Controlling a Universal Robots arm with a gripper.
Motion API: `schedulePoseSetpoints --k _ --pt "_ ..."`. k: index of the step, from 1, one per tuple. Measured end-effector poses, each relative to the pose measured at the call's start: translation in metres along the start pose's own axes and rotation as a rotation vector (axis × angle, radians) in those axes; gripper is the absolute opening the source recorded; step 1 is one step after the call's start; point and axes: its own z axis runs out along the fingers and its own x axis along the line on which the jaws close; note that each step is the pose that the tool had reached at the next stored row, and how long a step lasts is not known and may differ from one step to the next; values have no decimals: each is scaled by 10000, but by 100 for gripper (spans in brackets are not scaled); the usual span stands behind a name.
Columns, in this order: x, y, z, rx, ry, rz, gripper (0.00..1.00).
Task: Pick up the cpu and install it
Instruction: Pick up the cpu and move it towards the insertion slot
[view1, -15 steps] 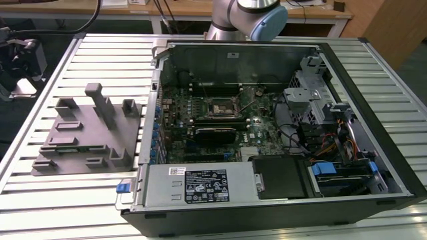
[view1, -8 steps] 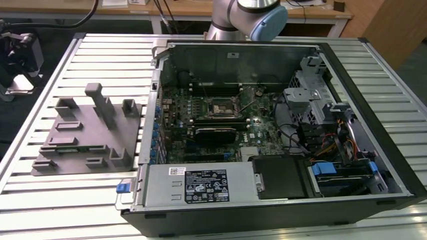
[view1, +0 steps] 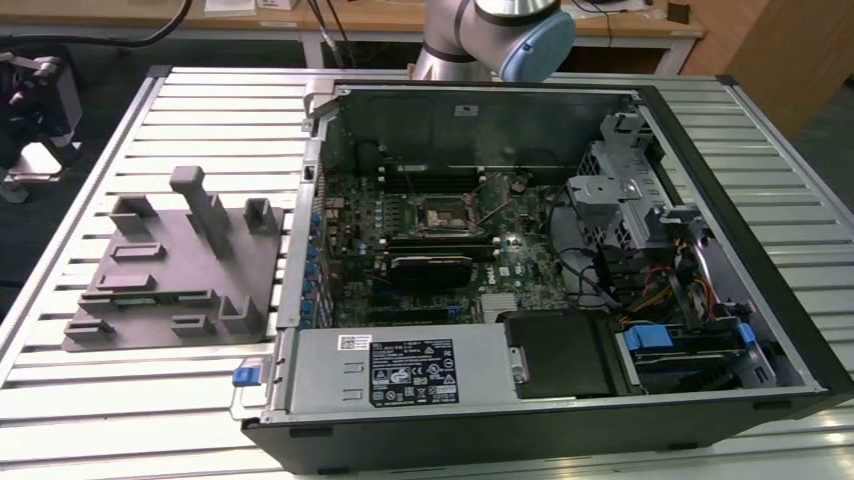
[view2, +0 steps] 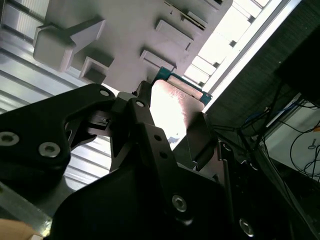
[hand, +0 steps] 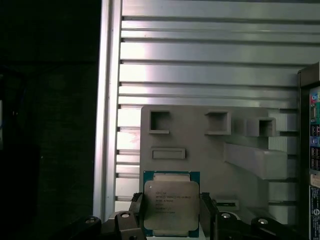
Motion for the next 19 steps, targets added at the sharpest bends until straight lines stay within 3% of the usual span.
schedulePoseSetpoints --k 8,19 --pt "2 9 -170 -2 -1 0 53" --pt "7 37 -628 -1 -1 1 53"
